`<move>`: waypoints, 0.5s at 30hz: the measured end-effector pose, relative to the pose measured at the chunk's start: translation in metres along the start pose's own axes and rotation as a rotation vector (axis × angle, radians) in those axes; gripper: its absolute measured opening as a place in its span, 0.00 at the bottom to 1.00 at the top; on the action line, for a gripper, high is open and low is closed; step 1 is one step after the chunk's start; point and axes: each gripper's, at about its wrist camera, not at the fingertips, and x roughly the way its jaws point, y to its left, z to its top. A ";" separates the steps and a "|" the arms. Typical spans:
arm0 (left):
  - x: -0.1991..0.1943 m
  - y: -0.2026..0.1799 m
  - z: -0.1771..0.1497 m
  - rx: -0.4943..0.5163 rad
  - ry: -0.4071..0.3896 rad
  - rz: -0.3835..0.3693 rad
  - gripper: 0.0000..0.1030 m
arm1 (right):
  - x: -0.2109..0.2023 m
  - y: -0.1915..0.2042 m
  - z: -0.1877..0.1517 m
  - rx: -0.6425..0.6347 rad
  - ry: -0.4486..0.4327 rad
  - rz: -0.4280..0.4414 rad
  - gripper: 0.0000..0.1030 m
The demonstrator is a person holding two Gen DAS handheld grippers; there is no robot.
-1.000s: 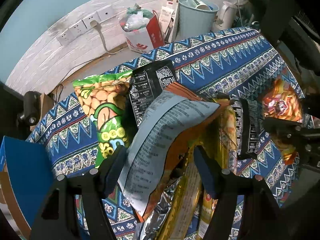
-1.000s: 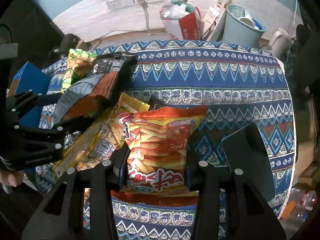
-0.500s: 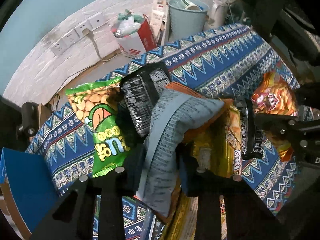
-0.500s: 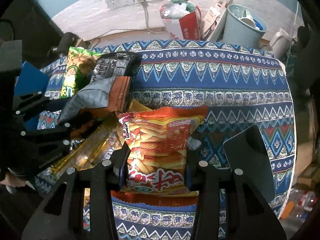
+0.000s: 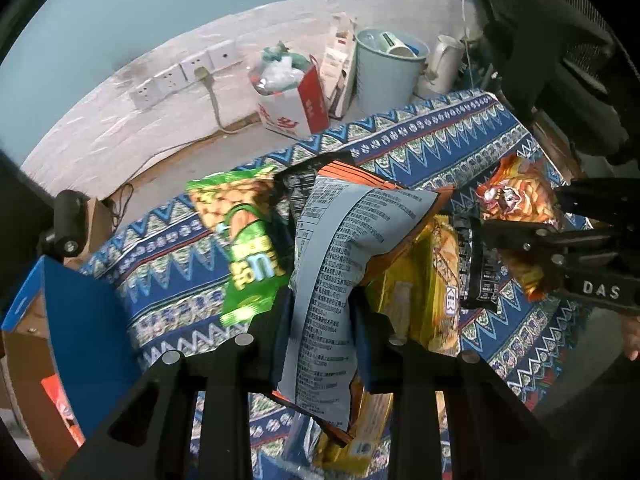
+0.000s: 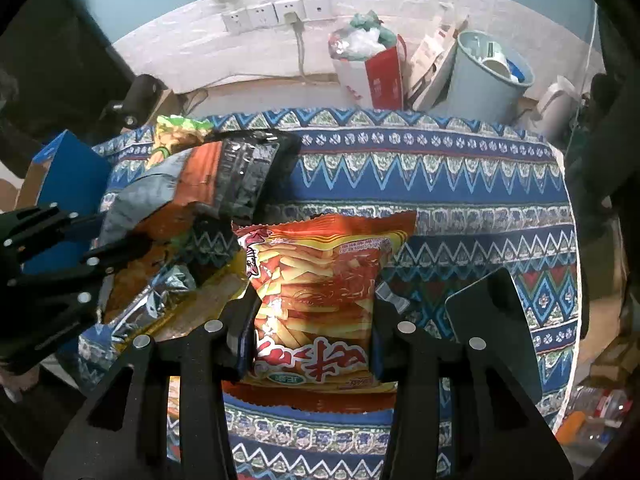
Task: Organize snacks
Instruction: 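Grasp the white printed bag with the left gripper while the right gripper holds its bag, then release the white bag from the left gripper into the box while the right gripper carries its bag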
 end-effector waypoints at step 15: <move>-0.062 0.056 -0.026 -0.140 -0.073 0.019 0.28 | -0.031 0.047 0.017 -0.065 -0.081 0.014 0.41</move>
